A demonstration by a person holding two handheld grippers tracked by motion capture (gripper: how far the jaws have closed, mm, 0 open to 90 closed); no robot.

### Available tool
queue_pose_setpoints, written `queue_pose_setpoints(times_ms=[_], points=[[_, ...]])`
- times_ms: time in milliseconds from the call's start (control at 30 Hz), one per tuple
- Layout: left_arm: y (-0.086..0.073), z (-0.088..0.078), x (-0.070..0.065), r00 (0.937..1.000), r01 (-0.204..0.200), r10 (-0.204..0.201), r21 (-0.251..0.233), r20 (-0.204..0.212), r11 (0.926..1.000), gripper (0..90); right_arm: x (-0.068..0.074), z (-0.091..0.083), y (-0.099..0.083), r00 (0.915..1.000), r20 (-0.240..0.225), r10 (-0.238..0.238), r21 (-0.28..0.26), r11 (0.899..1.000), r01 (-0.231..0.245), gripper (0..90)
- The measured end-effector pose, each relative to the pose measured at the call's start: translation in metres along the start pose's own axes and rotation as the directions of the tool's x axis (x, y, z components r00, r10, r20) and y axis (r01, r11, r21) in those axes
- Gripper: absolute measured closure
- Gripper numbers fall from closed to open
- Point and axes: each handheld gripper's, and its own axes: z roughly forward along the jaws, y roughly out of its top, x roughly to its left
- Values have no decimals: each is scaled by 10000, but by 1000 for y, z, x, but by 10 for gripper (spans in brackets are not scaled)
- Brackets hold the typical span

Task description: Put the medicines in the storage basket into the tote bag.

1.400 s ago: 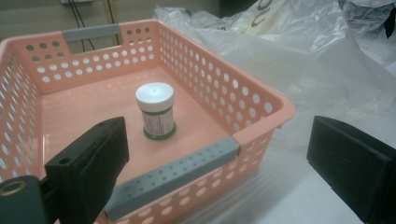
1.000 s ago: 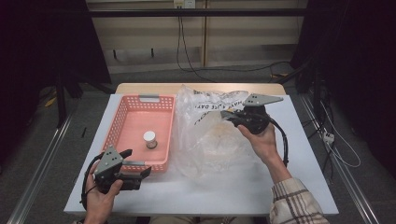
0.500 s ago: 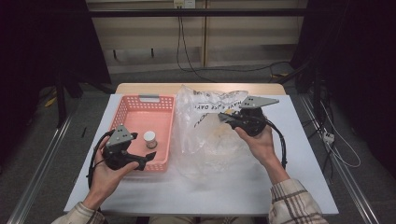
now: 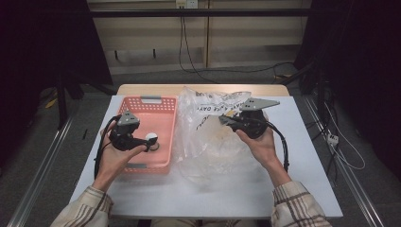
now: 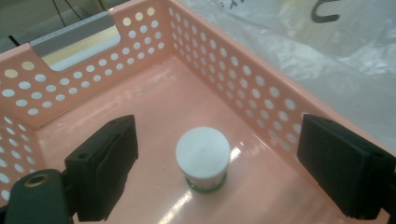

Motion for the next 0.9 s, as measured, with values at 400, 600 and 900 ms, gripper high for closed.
queue_pose_setpoints(times_ms=[400, 600, 900], points=[[-4, 34, 16, 9988, -73, 18, 1130, 483, 9936, 243, -2, 0, -1, 10000, 26, 22, 35, 10000, -22, 900], [-7, 45, 11, 9981, -363, 266, 1829, 552, 9825, 403, -2, 2, -2, 10000, 18, 42, 106, 9999, -42, 900], [-9, 49, 12, 9971, -400, 251, 2133, 724, 9762, 497, -3, 3, -4, 10000, 43, 76, 172, 9998, -77, 900]])
